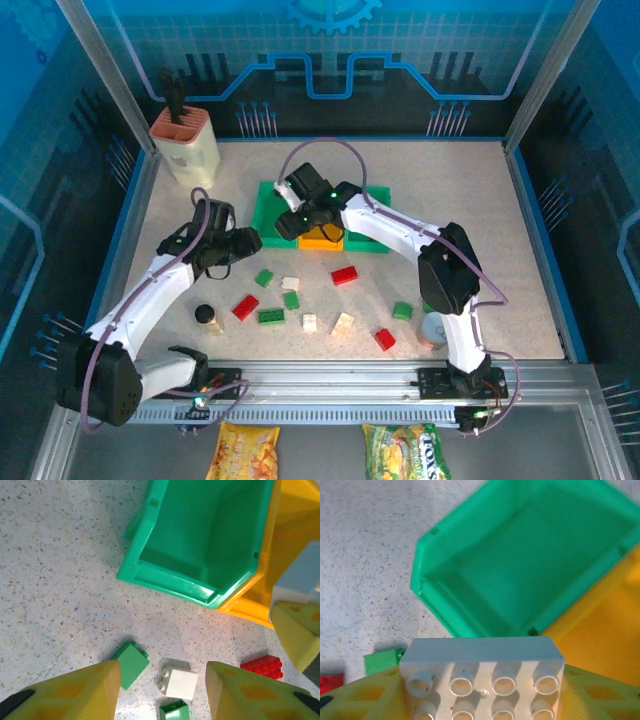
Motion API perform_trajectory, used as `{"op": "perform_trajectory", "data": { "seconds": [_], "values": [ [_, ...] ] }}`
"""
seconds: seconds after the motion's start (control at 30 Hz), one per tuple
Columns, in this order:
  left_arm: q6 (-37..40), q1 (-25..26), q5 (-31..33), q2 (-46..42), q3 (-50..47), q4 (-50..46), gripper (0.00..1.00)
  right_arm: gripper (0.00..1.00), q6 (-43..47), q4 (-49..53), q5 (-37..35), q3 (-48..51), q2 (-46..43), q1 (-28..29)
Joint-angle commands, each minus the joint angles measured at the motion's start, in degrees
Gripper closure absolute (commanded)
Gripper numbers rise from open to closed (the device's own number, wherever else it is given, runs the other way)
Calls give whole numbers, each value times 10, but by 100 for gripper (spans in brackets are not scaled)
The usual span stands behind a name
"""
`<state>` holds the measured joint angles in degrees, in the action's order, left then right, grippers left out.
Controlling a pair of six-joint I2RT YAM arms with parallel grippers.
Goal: Sort the legos into containers by color
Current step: Place the lego in the container.
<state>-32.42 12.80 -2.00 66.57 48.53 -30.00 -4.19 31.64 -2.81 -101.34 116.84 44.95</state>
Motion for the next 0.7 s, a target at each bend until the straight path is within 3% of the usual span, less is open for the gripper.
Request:
{"op": "perform_trajectory", "data": {
  "seconds": [0.0,0.27,0.67],
  "values": [
    [15,-5,-5,-19,-11,-24,50,39,225,-68,38,-14,16,9],
    [11,-5,9,-42,-13,-44,50,40,449,-120,82,-37,70,4],
    [-2,-5,10,-63,-29,-62,50,40,484,-120,33,-136,189,3]
  ]
}}
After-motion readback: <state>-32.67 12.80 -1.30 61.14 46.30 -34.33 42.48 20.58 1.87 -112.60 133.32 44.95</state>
